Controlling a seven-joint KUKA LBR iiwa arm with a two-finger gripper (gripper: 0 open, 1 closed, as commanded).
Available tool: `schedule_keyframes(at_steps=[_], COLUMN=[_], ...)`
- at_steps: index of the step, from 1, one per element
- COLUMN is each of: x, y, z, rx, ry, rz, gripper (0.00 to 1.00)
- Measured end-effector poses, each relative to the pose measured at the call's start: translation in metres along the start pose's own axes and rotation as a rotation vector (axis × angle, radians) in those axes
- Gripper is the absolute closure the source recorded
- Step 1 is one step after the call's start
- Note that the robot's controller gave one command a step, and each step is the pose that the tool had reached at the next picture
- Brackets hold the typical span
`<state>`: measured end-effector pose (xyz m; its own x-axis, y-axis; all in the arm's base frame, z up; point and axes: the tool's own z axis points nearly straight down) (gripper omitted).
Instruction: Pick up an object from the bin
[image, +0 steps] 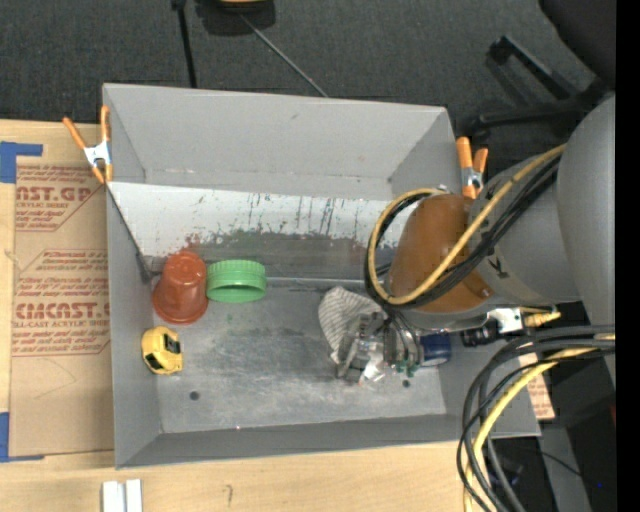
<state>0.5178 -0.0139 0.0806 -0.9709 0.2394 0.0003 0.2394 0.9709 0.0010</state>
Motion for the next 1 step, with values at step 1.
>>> schedule_keyframes(at_steps=[1], x=[0.0], y=[0.0], z=[0.0], rx=[0.0], ry=[0.0], rz=[0.0], gripper=[1.0])
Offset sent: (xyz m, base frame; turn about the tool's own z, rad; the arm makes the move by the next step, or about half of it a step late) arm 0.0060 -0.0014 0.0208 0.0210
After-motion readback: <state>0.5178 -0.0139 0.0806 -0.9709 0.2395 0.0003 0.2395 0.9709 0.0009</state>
